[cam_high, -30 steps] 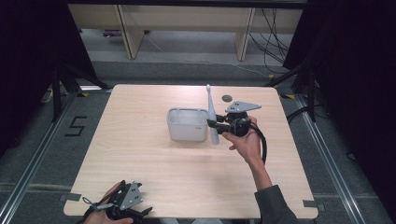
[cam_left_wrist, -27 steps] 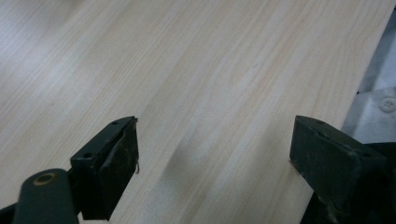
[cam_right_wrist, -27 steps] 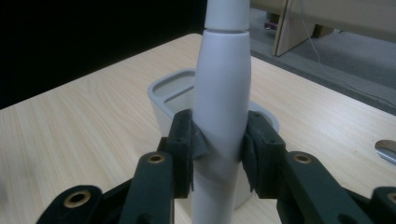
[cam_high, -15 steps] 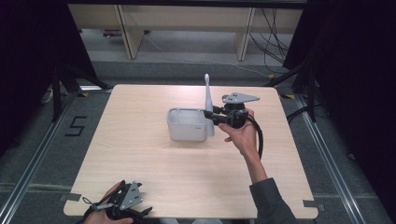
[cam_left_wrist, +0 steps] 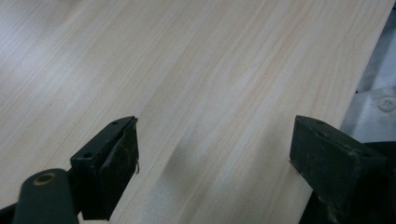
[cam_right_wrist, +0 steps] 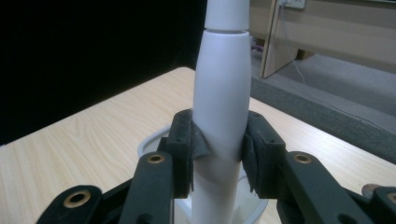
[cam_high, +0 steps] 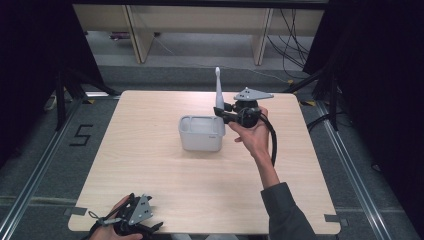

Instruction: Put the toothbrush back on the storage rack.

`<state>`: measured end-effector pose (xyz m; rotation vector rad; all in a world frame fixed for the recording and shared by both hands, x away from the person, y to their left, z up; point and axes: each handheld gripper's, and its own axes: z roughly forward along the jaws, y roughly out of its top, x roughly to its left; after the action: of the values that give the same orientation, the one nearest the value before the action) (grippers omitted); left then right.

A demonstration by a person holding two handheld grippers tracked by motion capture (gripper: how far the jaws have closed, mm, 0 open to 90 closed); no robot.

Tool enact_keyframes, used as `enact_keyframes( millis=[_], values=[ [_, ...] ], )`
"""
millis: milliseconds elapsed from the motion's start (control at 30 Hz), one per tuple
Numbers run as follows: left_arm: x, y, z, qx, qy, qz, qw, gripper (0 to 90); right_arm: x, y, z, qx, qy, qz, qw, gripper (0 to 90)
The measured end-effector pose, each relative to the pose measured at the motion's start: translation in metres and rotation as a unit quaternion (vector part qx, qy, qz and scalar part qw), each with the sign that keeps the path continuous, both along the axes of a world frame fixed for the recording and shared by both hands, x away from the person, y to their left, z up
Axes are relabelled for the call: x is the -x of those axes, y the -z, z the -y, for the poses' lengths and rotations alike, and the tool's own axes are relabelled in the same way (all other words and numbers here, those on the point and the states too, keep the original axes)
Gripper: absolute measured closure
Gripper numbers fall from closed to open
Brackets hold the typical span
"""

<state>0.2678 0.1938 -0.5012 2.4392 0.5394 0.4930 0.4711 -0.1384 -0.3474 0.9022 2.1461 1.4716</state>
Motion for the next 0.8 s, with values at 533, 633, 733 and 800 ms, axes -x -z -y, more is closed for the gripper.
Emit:
enact_keyframes(
  millis=[533,633,733,800],
  values=[
    [0.0,0.0,0.0,0.001,0.002,-0.001,1.0,15.3,-0.024,0.004,-0.009,-0.009,0.023,0.006,0.9997,66.5],
    [0.0,0.0,0.0,0.001,0.001,-0.001,1.0,15.3,-0.027,0.007,-0.01,-0.011,0.032,0.007,0.9994,66.6],
    [0.0,0.0,0.0,0.0,0.002,0.0,1.0,15.3,-0.03,0.01,-0.01,-0.006,0.031,0.003,0.9995,66.5],
    [0.0,0.0,0.0,0.001,0.001,-0.001,1.0,15.3,-0.031,0.012,-0.011,-0.008,0.036,-0.002,0.9993,66.5]
  ],
)
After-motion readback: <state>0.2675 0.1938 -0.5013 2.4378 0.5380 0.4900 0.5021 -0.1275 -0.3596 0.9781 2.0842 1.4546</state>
